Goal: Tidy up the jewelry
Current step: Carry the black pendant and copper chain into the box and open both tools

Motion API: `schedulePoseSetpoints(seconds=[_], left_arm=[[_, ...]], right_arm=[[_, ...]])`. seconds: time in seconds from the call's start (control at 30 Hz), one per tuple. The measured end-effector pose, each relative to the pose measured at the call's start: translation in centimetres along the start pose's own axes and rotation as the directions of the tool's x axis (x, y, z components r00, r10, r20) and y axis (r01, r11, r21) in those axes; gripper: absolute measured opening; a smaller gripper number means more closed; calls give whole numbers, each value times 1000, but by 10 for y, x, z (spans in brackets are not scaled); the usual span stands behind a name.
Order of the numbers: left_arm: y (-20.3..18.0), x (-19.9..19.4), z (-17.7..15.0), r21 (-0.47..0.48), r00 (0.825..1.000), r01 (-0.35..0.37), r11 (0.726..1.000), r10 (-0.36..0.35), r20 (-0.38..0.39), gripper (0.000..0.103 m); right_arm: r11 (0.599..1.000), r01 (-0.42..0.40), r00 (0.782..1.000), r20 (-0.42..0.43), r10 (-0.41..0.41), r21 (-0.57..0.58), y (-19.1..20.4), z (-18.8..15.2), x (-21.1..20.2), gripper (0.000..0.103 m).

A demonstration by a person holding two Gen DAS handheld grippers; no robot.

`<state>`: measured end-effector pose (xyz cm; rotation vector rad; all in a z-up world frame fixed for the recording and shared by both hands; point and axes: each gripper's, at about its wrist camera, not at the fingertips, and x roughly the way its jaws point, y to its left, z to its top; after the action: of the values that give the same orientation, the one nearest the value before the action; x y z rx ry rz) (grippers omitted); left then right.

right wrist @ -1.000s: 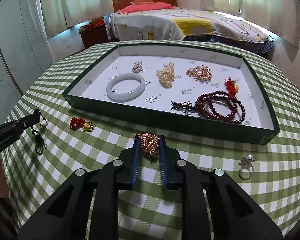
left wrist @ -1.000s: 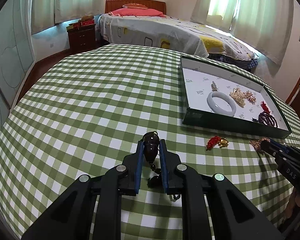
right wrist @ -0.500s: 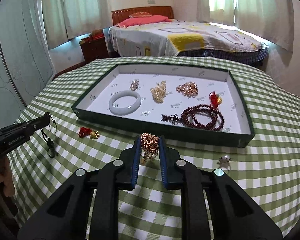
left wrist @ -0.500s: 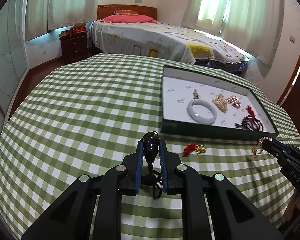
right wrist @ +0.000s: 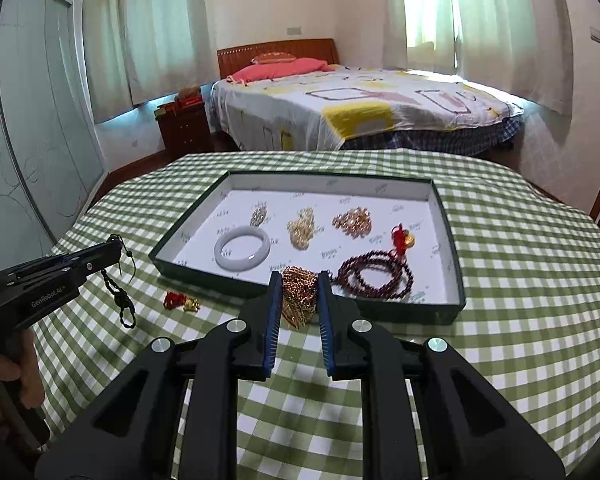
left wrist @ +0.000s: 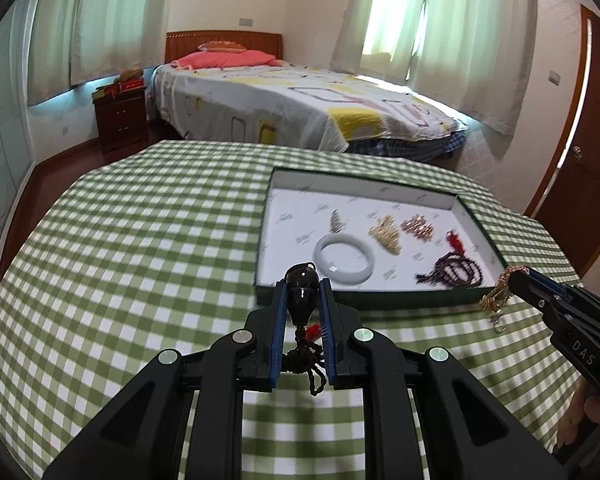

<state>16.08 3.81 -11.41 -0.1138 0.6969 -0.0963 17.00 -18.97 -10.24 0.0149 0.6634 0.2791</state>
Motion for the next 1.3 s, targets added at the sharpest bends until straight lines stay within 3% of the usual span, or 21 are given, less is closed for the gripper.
schedulePoseSetpoints(seconds=[0.43, 0.87, 1.03, 1.3], left_arm=[[-31, 17, 50, 37, 994, 80, 996, -83, 78, 17], [-49, 79, 101, 76, 991, 58, 995, -67, 114, 17], [-54, 113, 112, 77, 996, 53, 996, -59, 70, 17], [-60, 173, 108, 71, 994, 70, 995, -64, -87, 17]], right_arm=[[999, 36, 995, 97, -36, -6, -17, 51, 5, 17], [997, 76, 989, 121, -79, 30, -63, 100, 70, 17], [996, 87, 992, 89, -89, 31, -75, 106, 106, 17], [994, 91, 994, -72, -87, 61, -90, 98, 163, 17]])
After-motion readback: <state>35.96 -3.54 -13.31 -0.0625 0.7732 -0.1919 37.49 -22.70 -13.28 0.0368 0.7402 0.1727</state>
